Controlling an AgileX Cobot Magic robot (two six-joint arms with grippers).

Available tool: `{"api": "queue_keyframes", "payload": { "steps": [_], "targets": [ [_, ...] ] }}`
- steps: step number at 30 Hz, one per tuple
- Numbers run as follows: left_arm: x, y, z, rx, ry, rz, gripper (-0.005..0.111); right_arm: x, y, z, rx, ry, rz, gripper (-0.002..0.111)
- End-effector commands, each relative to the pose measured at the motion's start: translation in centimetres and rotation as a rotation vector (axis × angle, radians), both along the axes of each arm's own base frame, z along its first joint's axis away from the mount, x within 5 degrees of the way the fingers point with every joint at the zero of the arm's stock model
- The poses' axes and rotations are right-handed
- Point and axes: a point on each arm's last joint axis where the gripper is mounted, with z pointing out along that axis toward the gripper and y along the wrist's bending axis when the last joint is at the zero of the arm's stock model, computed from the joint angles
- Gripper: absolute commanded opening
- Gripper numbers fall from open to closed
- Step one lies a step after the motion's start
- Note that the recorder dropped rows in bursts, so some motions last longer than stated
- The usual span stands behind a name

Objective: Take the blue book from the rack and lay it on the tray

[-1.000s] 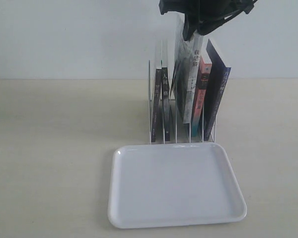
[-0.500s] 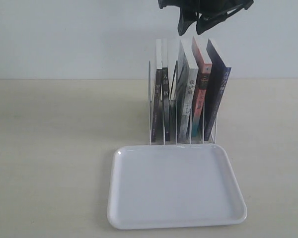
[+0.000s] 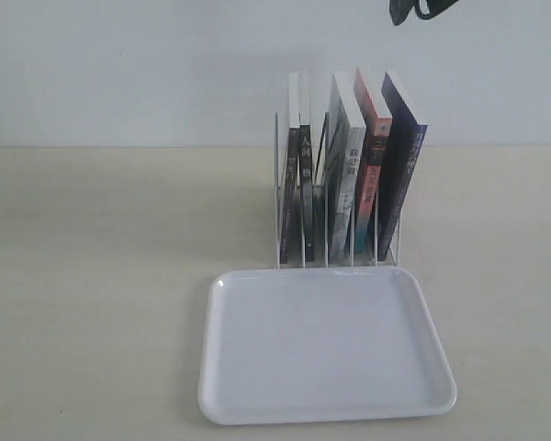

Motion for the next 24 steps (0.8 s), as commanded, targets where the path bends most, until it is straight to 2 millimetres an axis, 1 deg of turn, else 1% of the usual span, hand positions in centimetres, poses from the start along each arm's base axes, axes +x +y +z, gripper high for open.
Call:
{"api": "queue_keyframes", "payload": {
  "steps": [1,4,6,9,15,18,20,24],
  "targets": [
    [0.0,0.0,0.3,-0.008,-0.021,0.002,0.005,-0.2,-0.4,0.7,-0.025,-0.025,-0.010,0.040],
    [0.0,0.0,0.3,-0.008,-0.021,0.002,0.005,-0.1,-0.7,0.7,-0.035,-0.025,-0.001,0.041],
    [0.0,0.0,0.3,-0.008,-0.021,0.002,0.005,0.1,-1.4,0.7,-0.029,-0.023,-0.017,0.041],
    [0.0,0.0,0.3,-0.008,-0.021,0.002,0.005,0.3,-3.1,1.0,0.026,-0.006,-0.047,0.041],
    [0.0,0.0,0.3,-0.008,-0.021,0.002,0.005,0.7,-6.8,0.0,0.139,0.072,-0.109,0.041],
    [0.0,0.0,0.3,-0.008,-0.021,0.002,0.005,0.9,-7.4,-0.7,0.192,0.112,-0.081,0.041],
    [0.0,0.0,0.3,-0.008,-0.021,0.002,0.005,0.9,-7.3,-1.1,0.234,0.140,-0.059,0.041],
    [0.0,0.0,0.3,-0.008,-0.021,0.002,0.005,1.0,-7.1,-1.7,0.248,0.162,-0.043,0.041]
  ]
}}
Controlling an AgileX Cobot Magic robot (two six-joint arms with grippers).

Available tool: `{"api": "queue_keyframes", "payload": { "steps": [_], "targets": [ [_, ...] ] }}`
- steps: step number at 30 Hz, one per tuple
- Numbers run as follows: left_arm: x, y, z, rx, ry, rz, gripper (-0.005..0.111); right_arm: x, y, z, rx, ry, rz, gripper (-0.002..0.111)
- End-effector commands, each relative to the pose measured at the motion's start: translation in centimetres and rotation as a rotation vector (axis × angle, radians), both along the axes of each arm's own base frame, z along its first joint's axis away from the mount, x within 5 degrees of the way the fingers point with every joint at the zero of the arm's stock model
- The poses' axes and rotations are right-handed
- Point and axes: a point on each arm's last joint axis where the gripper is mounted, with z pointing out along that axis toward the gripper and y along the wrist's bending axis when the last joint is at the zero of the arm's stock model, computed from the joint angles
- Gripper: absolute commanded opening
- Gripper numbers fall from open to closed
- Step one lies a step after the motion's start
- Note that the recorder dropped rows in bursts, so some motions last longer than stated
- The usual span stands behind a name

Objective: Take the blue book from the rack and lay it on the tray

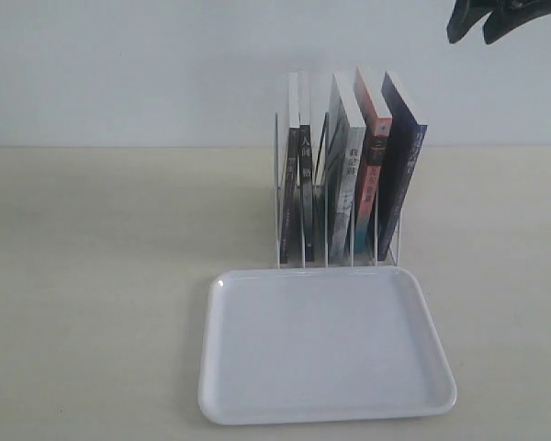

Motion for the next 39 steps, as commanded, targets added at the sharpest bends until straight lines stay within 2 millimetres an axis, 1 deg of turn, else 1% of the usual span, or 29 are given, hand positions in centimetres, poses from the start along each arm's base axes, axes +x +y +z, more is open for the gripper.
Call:
{"api": "queue_keyframes", "payload": {
  "steps": [1,2,6,13,16,18,39],
  "targets": [
    [0.0,0.0,0.3,-0.008,-0.021,0.002,0.005,0.1,0.3,-0.5,0.050,0.020,0.033,0.041],
    [0.0,0.0,0.3,-0.008,-0.021,0.002,0.005,0.1,0.4,-0.5,0.057,0.020,0.044,0.041],
    [0.0,0.0,0.3,-0.008,-0.021,0.002,0.005,0.7,0.7,-1.6,0.066,0.049,0.050,0.041],
    [0.0,0.0,0.3,-0.008,-0.021,0.002,0.005,1.9,1.1,-3.8,0.070,0.105,0.055,0.041],
    [0.0,0.0,0.3,-0.008,-0.021,0.002,0.005,2.1,2.4,-4.8,0.057,0.124,0.096,0.041],
    [0.0,0.0,0.3,-0.008,-0.021,0.002,0.005,2.1,2.7,-5.1,0.051,0.129,0.108,0.041],
    [0.0,0.0,0.3,-0.008,-0.021,0.002,0.005,2.1,2.7,-5.1,0.044,0.127,0.110,0.041]
  ]
}}
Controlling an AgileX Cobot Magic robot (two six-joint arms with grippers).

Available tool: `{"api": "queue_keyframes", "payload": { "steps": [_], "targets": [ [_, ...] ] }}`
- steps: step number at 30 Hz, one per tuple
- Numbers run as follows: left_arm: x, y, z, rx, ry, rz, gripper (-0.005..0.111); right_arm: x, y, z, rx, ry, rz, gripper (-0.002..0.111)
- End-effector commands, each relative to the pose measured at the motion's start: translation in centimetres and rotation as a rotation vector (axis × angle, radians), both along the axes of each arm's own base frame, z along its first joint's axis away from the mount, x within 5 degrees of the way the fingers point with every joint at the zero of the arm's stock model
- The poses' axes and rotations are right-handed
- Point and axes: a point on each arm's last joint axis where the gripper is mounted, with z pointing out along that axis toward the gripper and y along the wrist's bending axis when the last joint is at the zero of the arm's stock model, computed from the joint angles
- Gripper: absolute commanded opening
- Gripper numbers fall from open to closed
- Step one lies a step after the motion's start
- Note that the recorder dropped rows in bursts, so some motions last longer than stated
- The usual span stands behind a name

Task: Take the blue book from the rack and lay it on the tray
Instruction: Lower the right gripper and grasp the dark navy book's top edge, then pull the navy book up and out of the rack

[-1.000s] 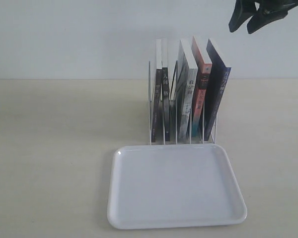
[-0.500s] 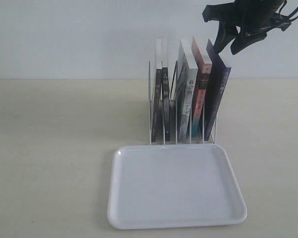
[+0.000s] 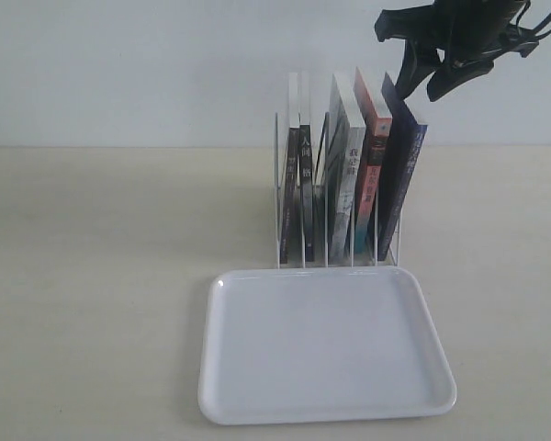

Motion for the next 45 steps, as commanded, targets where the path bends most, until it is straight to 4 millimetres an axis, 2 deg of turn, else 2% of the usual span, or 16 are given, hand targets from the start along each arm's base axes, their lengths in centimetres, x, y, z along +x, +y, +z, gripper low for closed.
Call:
{"api": "queue_keyframes", "payload": {
  "steps": [1,14,24,41,43,45],
  "targets": [
    [0.0,0.0,0.3,-0.008,-0.021,0.002,0.005,0.0,0.0,0.1,-0.009,-0.008,0.008,0.041],
    [0.0,0.0,0.3,-0.008,-0.021,0.002,0.005,0.0,0.0,0.0,-0.012,-0.008,0.009,0.041],
    [0.0,0.0,0.3,-0.008,-0.021,0.002,0.005,1.4,0.2,-3.0,-0.039,0.054,0.019,0.041],
    [0.0,0.0,0.3,-0.008,-0.021,0.002,0.005,1.4,0.2,-3.0,-0.030,0.060,0.002,0.040],
    [0.0,0.0,0.3,-0.008,-0.021,0.002,0.005,1.4,0.2,-3.0,-0.029,0.061,-0.001,0.035],
    [0.0,0.0,0.3,-0.008,-0.021,0.002,0.005,1.4,0.2,-3.0,-0.029,0.061,-0.001,0.022]
  ]
}}
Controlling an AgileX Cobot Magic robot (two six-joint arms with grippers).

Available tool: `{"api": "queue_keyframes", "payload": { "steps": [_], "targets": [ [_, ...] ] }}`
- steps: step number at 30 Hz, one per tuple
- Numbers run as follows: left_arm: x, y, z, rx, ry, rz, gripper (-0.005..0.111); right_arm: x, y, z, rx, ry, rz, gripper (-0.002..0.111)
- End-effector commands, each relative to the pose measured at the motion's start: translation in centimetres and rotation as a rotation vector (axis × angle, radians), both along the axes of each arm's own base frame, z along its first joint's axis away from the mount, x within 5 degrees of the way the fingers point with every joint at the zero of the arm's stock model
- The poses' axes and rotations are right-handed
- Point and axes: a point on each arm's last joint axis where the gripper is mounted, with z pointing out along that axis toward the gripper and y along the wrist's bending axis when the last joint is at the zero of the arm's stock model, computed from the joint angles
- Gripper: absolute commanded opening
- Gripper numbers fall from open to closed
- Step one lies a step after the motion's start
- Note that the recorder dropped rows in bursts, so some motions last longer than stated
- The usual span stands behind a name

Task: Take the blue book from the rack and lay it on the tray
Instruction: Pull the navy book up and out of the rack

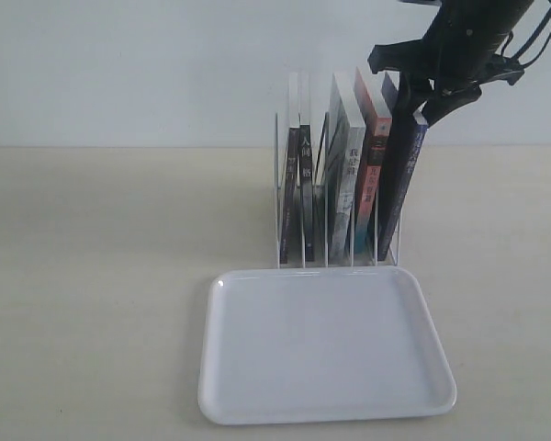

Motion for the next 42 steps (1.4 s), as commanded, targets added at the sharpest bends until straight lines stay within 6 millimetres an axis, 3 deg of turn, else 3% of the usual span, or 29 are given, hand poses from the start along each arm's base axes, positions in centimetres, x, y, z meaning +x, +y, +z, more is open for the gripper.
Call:
{"api": "queue_keyframes", "payload": {
  "steps": [1,4,13,22,29,34,42],
  "targets": [
    [0.0,0.0,0.3,-0.008,-0.021,0.002,0.005,-0.1,0.0,0.2,-0.003,-0.007,0.001,0.017],
    [0.0,0.0,0.3,-0.008,-0.021,0.002,0.005,-0.1,0.0,0.2,-0.005,-0.008,0.007,0.000],
    [0.0,0.0,0.3,-0.008,-0.021,0.002,0.005,-0.4,-0.1,1.1,-0.002,-0.027,0.008,0.000],
    [0.0,0.0,0.3,-0.008,-0.021,0.002,0.005,-2.2,-0.6,7.3,0.030,-0.194,0.001,0.000],
    [0.0,0.0,0.3,-0.008,-0.021,0.002,0.005,-4.2,-2.1,10.7,-0.046,-0.294,-0.045,0.000],
    [0.0,0.0,0.3,-0.008,-0.021,0.002,0.005,-6.6,-2.7,13.8,-0.036,-0.376,-0.052,0.000],
    [0.0,0.0,0.3,-0.008,-0.021,0.002,0.005,-12.2,-4.2,19.4,-0.024,-0.536,-0.075,0.000]
  ]
}}
